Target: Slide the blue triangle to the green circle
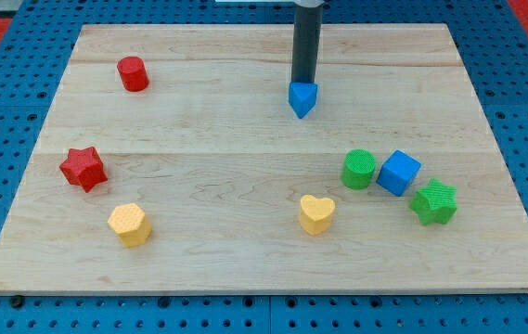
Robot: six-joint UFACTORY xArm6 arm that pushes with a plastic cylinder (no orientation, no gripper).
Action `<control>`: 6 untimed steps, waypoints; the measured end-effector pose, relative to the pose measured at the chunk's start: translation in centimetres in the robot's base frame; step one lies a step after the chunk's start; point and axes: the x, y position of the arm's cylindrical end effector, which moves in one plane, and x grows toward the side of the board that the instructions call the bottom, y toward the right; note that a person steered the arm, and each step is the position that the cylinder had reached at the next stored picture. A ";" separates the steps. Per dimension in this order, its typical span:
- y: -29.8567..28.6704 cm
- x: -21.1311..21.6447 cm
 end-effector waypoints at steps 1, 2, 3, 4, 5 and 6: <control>0.3 3.3; 0.4 6.2; 0.0 8.6; -5.5 8.7; -3.0 10.8; 2.1 12.6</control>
